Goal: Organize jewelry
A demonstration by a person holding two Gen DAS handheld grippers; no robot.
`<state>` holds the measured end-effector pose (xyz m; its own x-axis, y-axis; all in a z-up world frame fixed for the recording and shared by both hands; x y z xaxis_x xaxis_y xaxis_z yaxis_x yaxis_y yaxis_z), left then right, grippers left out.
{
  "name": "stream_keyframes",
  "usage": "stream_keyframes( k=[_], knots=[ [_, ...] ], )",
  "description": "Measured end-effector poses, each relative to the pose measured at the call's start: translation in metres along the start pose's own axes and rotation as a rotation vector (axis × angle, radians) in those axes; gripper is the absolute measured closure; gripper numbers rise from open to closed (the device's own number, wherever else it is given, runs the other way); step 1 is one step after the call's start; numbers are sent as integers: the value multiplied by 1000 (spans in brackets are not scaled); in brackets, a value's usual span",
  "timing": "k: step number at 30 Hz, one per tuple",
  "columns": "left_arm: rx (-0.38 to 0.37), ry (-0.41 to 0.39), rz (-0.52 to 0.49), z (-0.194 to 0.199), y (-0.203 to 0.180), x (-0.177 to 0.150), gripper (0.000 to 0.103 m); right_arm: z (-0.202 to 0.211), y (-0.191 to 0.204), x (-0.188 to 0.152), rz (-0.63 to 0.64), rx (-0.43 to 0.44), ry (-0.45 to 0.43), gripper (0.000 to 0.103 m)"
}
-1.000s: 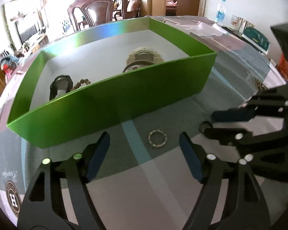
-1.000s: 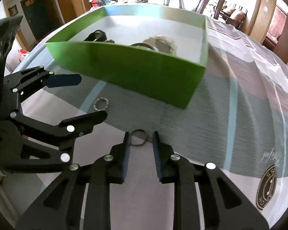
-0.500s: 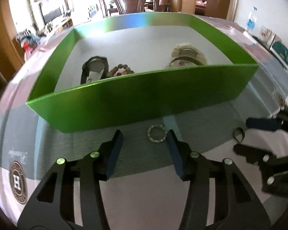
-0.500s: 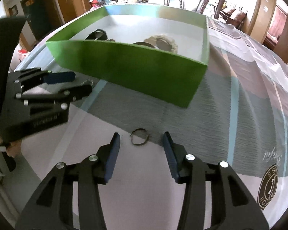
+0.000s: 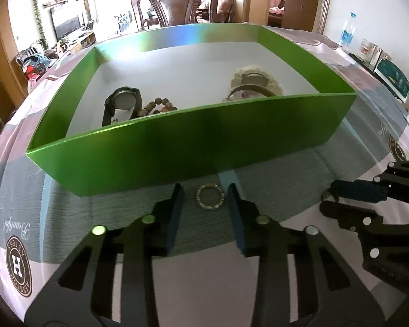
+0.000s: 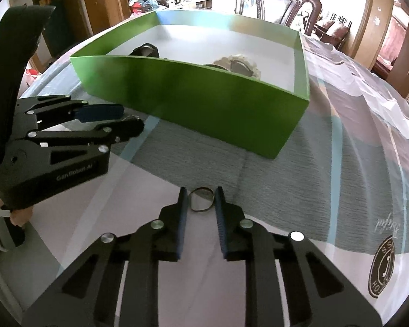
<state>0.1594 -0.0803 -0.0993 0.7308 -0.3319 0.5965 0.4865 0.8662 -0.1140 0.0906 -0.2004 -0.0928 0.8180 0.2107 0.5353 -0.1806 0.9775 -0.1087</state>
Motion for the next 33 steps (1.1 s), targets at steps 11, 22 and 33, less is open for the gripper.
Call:
stream_keyframes(
  k=[11, 22, 33],
  knots=[
    [34, 42, -17, 9, -7, -4, 82, 1, 3, 1, -8, 20, -9, 83],
    [27, 56, -10, 11, -8, -11, 68, 7, 1, 4, -23, 18, -42, 68],
    [24, 51, -25, 10, -12, -12, 61, -1, 5, -1, -13, -7, -7, 68]
  ],
)
Point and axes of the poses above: each gripper's, at about its wrist camera, not at the fingertips, and z roughly against the way its jaws point, y to its left, x to its top, the point moved 3 cm from there along -z, roughly the way its jaws point, and after that the axes turned 9 degrees about -x, right-handed, at the moved point
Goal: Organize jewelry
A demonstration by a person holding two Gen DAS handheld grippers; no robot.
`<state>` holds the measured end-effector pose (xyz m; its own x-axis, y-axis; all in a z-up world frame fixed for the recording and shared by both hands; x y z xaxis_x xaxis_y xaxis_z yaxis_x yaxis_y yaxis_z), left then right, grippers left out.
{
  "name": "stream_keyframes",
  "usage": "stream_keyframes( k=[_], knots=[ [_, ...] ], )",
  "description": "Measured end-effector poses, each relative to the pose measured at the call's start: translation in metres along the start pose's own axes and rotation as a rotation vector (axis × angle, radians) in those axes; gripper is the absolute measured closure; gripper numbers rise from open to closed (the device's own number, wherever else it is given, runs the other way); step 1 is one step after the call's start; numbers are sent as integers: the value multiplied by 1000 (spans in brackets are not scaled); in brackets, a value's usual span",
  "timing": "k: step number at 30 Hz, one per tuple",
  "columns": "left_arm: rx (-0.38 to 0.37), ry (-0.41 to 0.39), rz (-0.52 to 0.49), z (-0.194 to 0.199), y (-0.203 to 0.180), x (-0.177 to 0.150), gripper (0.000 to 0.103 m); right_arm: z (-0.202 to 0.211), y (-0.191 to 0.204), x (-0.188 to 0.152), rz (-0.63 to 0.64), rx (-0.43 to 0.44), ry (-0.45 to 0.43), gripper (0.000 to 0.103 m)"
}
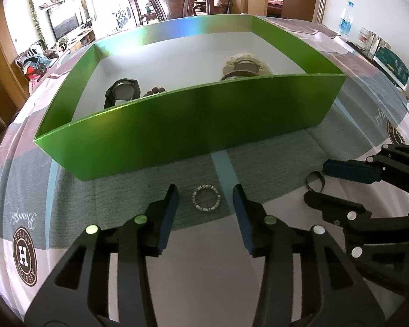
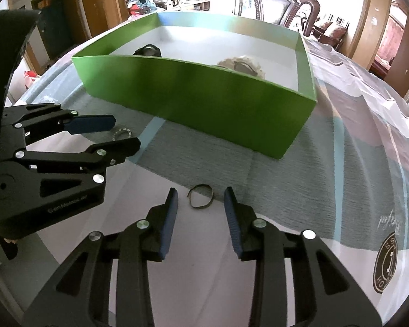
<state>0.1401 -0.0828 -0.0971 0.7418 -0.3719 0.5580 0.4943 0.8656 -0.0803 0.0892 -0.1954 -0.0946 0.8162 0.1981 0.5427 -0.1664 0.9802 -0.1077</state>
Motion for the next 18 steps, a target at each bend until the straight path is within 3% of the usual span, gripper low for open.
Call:
stream_keyframes(
  k=[3, 18],
  knots=[
    [-16, -1, 1, 1, 0, -1, 70, 0, 0, 1, -6, 1, 0, 68],
    [-8, -4, 4, 0, 1, 1, 68, 1, 3, 1, -35, -24, -2, 69]
  ],
)
Point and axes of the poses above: each gripper's, at about its wrist camera, not at the fingertips, and z roughly against the way its jaws point, y to its left, x to its top, the point moved 3 cm from there along -z, roughly the way its jaws point, and after that the axes turned 9 degrees about -x, right-handed, at the moved point
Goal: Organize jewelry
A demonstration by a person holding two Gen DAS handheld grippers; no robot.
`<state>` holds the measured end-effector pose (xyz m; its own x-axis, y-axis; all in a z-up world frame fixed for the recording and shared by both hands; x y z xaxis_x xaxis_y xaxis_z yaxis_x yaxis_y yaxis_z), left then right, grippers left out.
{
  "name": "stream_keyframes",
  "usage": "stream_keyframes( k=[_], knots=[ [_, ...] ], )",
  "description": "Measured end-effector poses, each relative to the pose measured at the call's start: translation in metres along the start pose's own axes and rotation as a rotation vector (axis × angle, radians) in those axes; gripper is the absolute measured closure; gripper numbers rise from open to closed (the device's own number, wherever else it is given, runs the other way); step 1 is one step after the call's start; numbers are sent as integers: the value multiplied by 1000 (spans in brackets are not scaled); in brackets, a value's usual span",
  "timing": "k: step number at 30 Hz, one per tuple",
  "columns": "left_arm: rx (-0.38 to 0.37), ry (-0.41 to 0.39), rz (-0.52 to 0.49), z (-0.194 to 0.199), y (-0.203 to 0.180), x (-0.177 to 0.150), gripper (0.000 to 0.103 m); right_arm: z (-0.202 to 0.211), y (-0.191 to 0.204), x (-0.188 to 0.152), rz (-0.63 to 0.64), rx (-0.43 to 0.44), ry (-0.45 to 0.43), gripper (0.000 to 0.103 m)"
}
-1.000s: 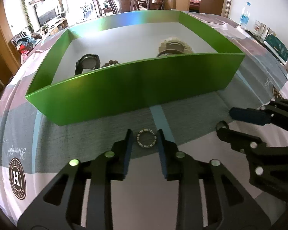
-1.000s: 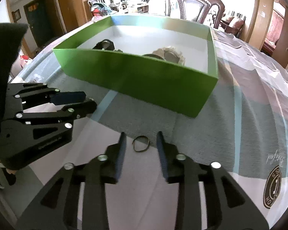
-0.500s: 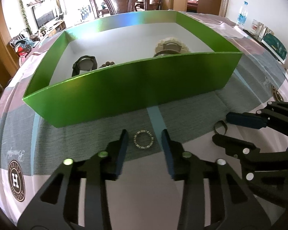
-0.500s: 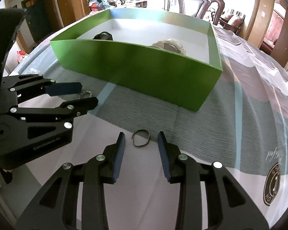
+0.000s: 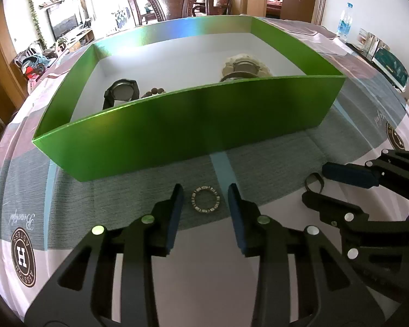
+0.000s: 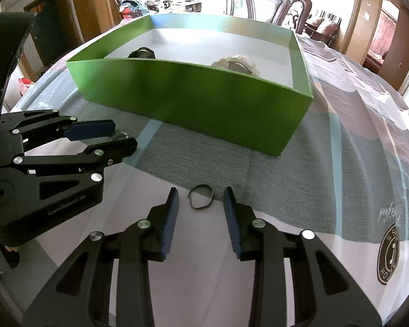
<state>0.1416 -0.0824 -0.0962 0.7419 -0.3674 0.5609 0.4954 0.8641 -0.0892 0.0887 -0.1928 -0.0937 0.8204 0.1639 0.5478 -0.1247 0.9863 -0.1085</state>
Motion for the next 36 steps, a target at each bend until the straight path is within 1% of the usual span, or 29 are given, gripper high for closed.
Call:
stream_keyframes(
  k=[4, 7, 9, 10, 11, 20, 36],
  knots=[
    [9, -1, 3, 0, 2, 1, 62, 0, -1, 0, -3, 5, 3, 69],
    [6, -1, 9, 0, 3, 2, 62, 0, -2, 1, -2, 5, 3, 70],
    [-13, -2, 8, -1, 2, 2, 71, 0, -1, 1, -1, 11, 2, 80],
    [-19, -2, 7, -1, 2, 2, 80, 1, -1, 1, 2, 15, 2, 84],
    [-16, -3, 2, -1, 2, 2, 82, 1, -1, 1, 4, 18, 2, 84],
    [-21, -1, 3, -1, 0, 2, 82, 2, -1, 0, 4, 43, 2, 85],
    [-7, -5, -1, 2, -2, -1, 82, 2, 3, -1, 19, 36, -3, 85]
  ],
)
Point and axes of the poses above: each gripper's, at about its wrist camera, not at the fingertips, and z roughly against the way its jaws point, y to its left, x to its top, the point moved 3 cm from there along -z, roughly the way its jaws point, and after that the axes turned 9 degrees about -x, right-handed, at the moved point
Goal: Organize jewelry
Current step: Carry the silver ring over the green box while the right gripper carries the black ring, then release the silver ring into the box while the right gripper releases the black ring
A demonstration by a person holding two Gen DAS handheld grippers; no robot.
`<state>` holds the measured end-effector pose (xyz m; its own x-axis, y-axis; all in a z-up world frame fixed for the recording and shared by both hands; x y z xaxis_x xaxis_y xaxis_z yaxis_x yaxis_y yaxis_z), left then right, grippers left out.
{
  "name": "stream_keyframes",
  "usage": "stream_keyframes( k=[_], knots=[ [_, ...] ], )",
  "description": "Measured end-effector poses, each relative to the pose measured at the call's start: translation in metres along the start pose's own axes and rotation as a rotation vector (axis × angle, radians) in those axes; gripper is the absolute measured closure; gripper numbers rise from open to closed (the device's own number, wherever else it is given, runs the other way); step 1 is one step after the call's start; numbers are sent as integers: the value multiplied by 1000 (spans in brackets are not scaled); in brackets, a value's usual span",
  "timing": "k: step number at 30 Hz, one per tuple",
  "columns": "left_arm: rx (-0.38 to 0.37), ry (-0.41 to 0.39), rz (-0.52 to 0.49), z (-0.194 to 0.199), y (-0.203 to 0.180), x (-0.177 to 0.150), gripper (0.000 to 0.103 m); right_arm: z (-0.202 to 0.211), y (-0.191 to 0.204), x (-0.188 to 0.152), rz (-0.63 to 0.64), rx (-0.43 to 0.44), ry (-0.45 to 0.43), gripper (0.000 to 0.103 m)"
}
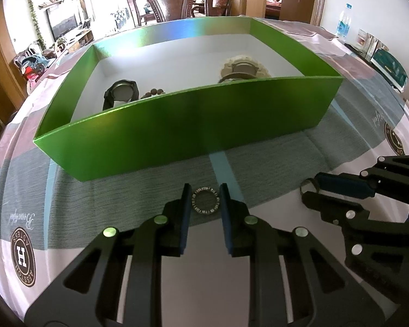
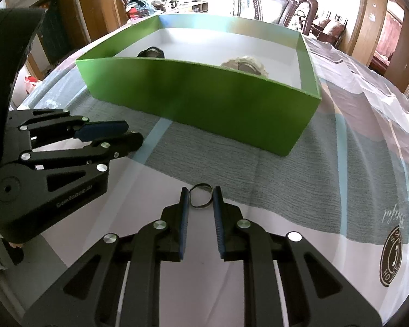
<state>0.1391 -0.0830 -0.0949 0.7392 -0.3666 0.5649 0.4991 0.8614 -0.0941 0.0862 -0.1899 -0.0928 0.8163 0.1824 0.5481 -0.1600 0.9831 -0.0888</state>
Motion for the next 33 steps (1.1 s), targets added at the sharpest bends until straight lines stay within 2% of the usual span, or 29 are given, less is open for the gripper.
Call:
stream_keyframes(
  k=[2, 5, 8, 11, 13, 15, 17, 19, 22, 26, 33],
  knots=[
    [-2, -14, 10, 5, 1, 1, 82, 1, 0, 0, -1, 2, -3, 85],
    [-31, -99, 34, 34, 4, 11, 82, 14, -6, 5, -21, 21, -36, 85],
    [-20, -185, 49, 70, 11, 24, 82, 36, -17, 14, -72, 27, -88, 85],
    [-5, -216, 56, 94, 22, 41, 82, 55, -25, 28, -102, 69, -107, 85],
    [14, -233, 61, 105, 31, 57, 82, 65, -30, 44, -87, 33, -125, 85],
    [43, -262, 72, 108, 43, 74, 82, 75, -36, 62, -80, -20, -179, 85],
    [47, -268, 98, 101, 52, 89, 82, 77, -43, 83, -89, -39, -222, 85],
    [30, -257, 134, 83, 60, 102, 82, 66, -52, 100, -130, -41, -229, 85],
    [32, -209, 145, 53, 64, 110, 82, 34, -62, 113, -182, -63, -176, 85],
    [30, -159, 146, 17, 64, 115, 82, -4, -61, 115, -233, -67, -110, 85],
    [3, -167, 147, -8, 62, 114, 82, -26, -55, 107, -229, -72, -83, 85]
  ],
)
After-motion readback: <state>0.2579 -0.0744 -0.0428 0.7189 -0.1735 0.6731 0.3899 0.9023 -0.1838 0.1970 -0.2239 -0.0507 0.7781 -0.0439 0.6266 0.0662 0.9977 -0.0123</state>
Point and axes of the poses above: each gripper's, at about its wrist camera, not at the fingertips, and z roughly against the way its jaws point, y to its left, x to its top, the point moved 3 cm from there along -z, roughly the way its jaws point, and after that the axes turned 9 degrees about -x, right-handed, at the moved point
